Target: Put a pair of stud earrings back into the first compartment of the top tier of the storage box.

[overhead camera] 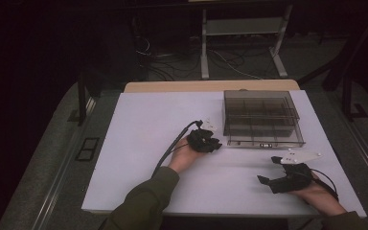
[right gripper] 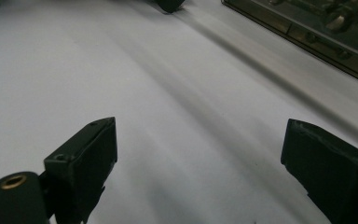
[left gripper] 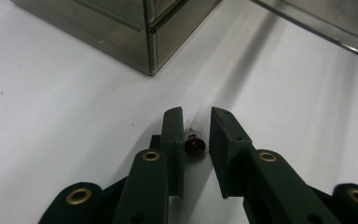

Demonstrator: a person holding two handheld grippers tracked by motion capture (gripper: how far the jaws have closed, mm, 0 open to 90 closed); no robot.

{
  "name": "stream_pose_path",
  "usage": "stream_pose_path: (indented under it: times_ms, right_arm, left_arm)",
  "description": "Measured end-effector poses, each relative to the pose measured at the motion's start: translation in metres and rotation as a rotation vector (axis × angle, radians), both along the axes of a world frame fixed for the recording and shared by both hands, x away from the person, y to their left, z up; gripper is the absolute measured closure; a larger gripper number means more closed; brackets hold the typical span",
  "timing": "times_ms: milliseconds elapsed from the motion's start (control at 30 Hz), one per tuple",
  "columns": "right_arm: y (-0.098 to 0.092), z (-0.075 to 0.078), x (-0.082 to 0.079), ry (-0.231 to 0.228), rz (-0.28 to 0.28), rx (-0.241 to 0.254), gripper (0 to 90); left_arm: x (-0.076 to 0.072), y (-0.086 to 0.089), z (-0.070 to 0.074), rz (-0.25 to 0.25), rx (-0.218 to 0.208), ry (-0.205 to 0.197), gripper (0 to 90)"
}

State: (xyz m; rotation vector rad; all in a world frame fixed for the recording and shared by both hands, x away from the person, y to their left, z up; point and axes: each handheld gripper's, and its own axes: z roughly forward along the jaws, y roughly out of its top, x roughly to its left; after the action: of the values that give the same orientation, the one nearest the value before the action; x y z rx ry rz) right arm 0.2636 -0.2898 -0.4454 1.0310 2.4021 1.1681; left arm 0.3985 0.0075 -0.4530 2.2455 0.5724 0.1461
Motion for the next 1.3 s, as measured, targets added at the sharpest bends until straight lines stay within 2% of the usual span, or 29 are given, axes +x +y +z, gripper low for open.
stream_pose_path:
  times_ms: [367,400,500,567,600,633,933,1300]
  right_arm:
    - [0.000,0.000,0.000,0.000,0.000,0.001,9.9]
    - [0.000,0.000,0.000,0.000,0.000,0.001,10.0]
    - [0.000,0.000,0.000,-0.001,-0.001,0.003,10.0]
    - [-0.001,0.000,0.000,0.002,-0.001,0.005,10.0]
    - [0.000,0.000,0.000,0.002,-0.001,0.005,10.0]
    - [0.000,0.000,0.000,0.001,0.000,0.007,10.0]
    - [0.000,0.000,0.000,0.001,0.002,0.012,10.0]
    - [0.000,0.000,0.000,0.001,0.002,0.011,10.0]
  left_arm:
    - [0.001,0.002,0.001,-0.007,-0.014,0.016,79.2]
    - [0.002,0.004,0.002,-0.032,0.004,0.003,79.3]
    - [0.001,0.005,0.005,-0.022,-0.018,0.012,79.3]
    - [0.001,0.008,0.008,-0.031,-0.010,0.018,79.3]
    - [0.000,0.008,0.009,-0.022,-0.024,0.023,79.3]
    - [0.001,0.010,0.011,-0.031,-0.016,0.022,79.3]
    - [-0.001,0.020,0.024,-0.049,-0.038,0.024,79.3]
    - [-0.003,0.031,0.047,-0.055,-0.091,0.003,79.3]
